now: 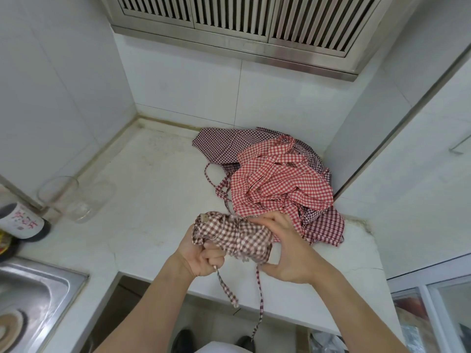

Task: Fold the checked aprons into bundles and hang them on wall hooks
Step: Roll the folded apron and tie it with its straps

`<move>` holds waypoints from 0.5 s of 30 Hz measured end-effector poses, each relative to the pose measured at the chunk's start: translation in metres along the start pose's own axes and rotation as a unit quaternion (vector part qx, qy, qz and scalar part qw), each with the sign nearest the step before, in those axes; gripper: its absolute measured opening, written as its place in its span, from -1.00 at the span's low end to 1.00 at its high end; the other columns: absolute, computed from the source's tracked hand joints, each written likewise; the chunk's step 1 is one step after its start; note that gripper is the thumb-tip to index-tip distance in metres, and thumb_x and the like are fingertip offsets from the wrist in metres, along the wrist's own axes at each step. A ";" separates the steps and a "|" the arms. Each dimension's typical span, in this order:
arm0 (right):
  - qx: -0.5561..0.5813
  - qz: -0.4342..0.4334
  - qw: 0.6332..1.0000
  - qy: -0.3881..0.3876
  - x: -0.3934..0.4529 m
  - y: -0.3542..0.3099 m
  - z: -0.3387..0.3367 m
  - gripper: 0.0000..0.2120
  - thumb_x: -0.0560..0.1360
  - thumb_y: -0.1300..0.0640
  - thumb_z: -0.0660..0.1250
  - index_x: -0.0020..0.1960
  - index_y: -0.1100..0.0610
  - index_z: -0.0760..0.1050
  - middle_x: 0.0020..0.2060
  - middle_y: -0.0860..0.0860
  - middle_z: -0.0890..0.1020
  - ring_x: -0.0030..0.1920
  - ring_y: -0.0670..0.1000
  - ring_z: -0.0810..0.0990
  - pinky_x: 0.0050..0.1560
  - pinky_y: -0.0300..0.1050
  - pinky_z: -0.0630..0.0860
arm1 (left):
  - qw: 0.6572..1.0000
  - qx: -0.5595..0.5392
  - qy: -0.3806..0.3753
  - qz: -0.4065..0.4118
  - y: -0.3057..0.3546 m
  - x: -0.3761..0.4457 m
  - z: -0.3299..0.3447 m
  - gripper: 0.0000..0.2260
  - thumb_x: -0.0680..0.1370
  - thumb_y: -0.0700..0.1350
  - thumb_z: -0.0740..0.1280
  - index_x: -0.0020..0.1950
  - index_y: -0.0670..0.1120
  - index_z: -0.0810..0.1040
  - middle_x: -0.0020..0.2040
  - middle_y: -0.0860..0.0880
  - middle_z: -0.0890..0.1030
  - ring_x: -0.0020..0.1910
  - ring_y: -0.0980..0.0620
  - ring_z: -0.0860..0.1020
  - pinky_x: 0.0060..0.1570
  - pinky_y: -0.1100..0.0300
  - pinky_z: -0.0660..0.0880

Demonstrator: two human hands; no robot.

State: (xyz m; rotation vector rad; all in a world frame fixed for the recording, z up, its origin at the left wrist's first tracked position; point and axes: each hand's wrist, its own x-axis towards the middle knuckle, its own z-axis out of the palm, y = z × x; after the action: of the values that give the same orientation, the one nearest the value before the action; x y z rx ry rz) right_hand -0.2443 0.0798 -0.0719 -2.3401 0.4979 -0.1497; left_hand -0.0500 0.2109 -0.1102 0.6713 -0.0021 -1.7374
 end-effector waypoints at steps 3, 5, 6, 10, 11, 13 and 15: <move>0.042 0.012 0.994 0.097 0.002 0.005 0.013 -0.32 0.27 -0.27 0.55 0.32 -0.14 0.44 0.18 -0.25 0.43 0.26 -0.19 0.38 0.24 -0.37 0.28 | 0.998 -0.027 0.050 0.019 -0.003 0.006 0.011 -0.63 0.31 0.06 0.48 -0.48 -0.06 0.34 -0.56 0.05 0.28 -0.62 0.14 0.08 -0.52 0.30 -0.03; 0.058 0.029 0.980 0.186 0.004 0.013 0.022 -0.50 0.34 -0.34 0.46 0.11 -0.04 0.56 -0.02 -0.19 0.55 0.08 -0.16 0.49 0.07 -0.30 0.39 | 0.995 -0.048 0.091 0.014 -0.002 0.012 0.018 -0.65 0.48 0.12 0.22 -0.40 -0.06 0.33 -0.50 0.05 0.24 -0.57 0.13 0.07 -0.50 0.25 -0.05; 0.072 0.050 0.973 0.213 0.004 0.017 0.027 -0.58 0.37 -0.29 0.47 0.02 -0.01 0.57 -0.09 -0.16 0.59 0.01 -0.14 0.52 0.00 -0.27 0.44 | 0.993 -0.036 0.114 0.005 -0.002 0.016 0.020 -0.61 0.54 0.17 0.16 -0.35 -0.08 0.33 -0.47 0.04 0.24 -0.55 0.12 0.07 -0.50 0.24 -0.04; 0.222 0.171 0.926 0.255 0.003 0.018 0.041 -0.93 0.44 0.09 0.52 -0.15 0.02 0.63 -0.20 -0.11 0.71 -0.14 -0.15 0.66 -0.18 -0.24 0.51 | 0.909 0.310 0.280 0.008 -0.006 0.026 0.021 -0.60 0.65 0.13 0.18 -0.15 -0.18 0.54 -0.43 0.00 0.38 -0.55 0.09 0.20 -0.54 0.24 0.10; 0.246 0.209 0.914 0.244 0.004 0.018 0.044 -0.92 0.44 0.11 0.52 -0.18 0.03 0.63 -0.21 -0.11 0.71 -0.16 -0.15 0.66 -0.17 -0.25 0.49 | 0.849 0.422 0.318 0.020 -0.009 0.027 0.019 -0.66 0.64 0.05 0.21 -0.14 -0.18 0.55 -0.41 -0.01 0.41 -0.52 0.06 0.28 -0.49 0.23 0.17; 0.260 0.280 0.903 0.196 0.005 0.025 0.050 -0.92 0.42 0.09 0.53 -0.17 0.06 0.64 -0.20 -0.10 0.71 -0.14 -0.13 0.66 -0.14 -0.21 0.49 | 0.679 0.635 0.365 0.047 -0.016 0.030 0.011 -0.73 0.63 -0.02 0.20 -0.18 -0.16 0.49 -0.29 -0.06 0.50 -0.32 -0.03 0.45 -0.33 0.19 0.30; 0.227 0.324 0.911 0.118 0.006 0.032 0.057 -0.85 0.36 0.03 0.53 -0.17 0.08 0.64 -0.20 -0.09 0.71 -0.12 -0.08 0.66 -0.15 -0.15 0.53 | 0.549 0.749 0.369 0.039 -0.023 0.029 0.008 -0.76 0.65 0.01 0.15 -0.05 -0.12 0.49 -0.06 -0.09 0.61 -0.10 -0.06 0.54 -0.19 0.17 0.38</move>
State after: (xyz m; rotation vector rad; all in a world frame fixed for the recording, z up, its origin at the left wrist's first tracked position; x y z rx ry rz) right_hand -0.2346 0.0921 -0.1354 -1.6110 1.1936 -0.2068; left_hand -0.0778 0.1886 -0.1240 2.5478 -1.0165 -0.8098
